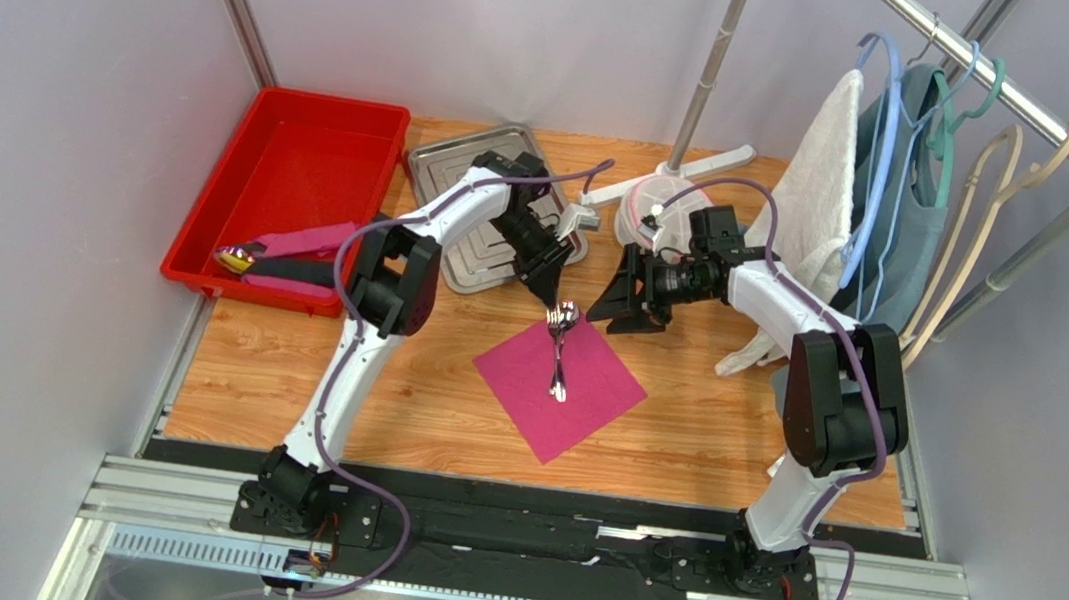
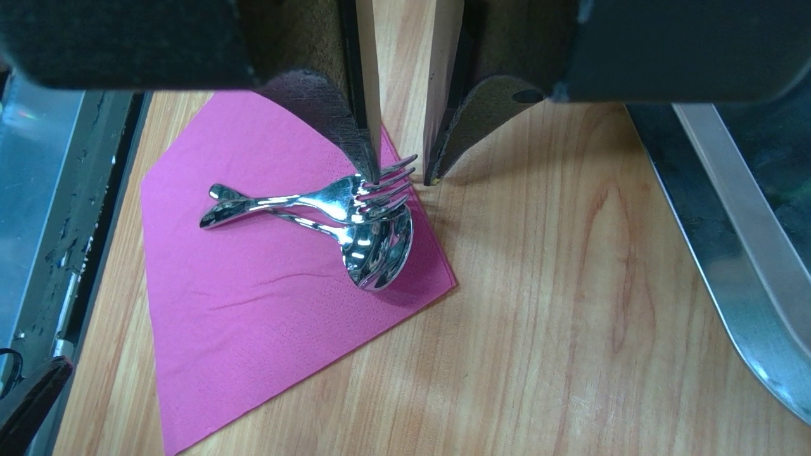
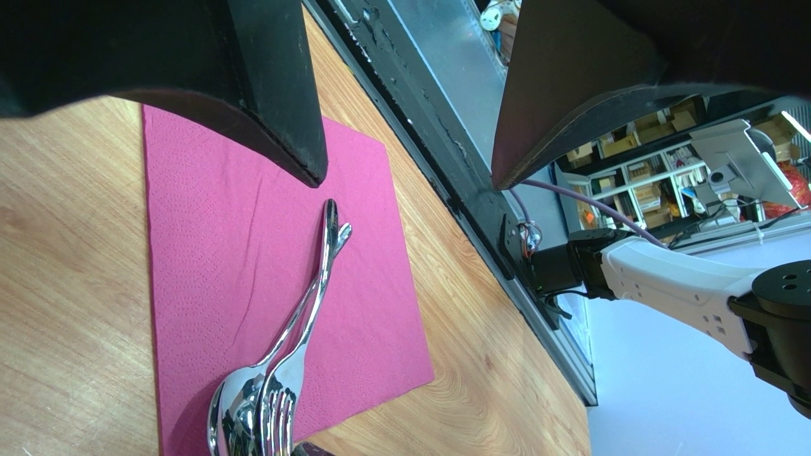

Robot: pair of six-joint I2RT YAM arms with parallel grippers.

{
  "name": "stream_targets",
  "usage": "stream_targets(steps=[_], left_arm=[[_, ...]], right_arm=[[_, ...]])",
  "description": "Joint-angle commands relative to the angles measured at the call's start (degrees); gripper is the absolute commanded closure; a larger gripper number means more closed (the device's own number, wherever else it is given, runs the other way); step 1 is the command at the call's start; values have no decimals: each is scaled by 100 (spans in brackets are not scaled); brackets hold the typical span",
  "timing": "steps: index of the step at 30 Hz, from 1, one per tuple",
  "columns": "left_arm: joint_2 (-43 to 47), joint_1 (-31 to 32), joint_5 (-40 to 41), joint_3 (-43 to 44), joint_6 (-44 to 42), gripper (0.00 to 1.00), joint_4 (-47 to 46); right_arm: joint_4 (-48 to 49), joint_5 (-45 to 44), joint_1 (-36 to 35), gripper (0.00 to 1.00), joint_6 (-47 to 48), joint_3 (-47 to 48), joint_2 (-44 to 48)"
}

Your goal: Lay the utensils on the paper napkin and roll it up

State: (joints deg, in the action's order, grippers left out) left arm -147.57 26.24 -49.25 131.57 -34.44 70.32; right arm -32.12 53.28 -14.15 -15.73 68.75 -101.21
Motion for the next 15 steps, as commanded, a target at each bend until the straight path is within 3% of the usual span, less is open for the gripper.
stream_targets(steps=[1, 6, 15], left_arm=[[35, 74, 21, -8, -204, 69, -19], [44, 92, 65, -8, -213, 73, -27], [105, 92, 100, -96, -266, 99, -124]], right_arm=[[74, 148, 44, 33, -71, 226, -92], [65, 139, 53, 33, -80, 244, -118], [74, 165, 71, 34, -106, 253, -206]])
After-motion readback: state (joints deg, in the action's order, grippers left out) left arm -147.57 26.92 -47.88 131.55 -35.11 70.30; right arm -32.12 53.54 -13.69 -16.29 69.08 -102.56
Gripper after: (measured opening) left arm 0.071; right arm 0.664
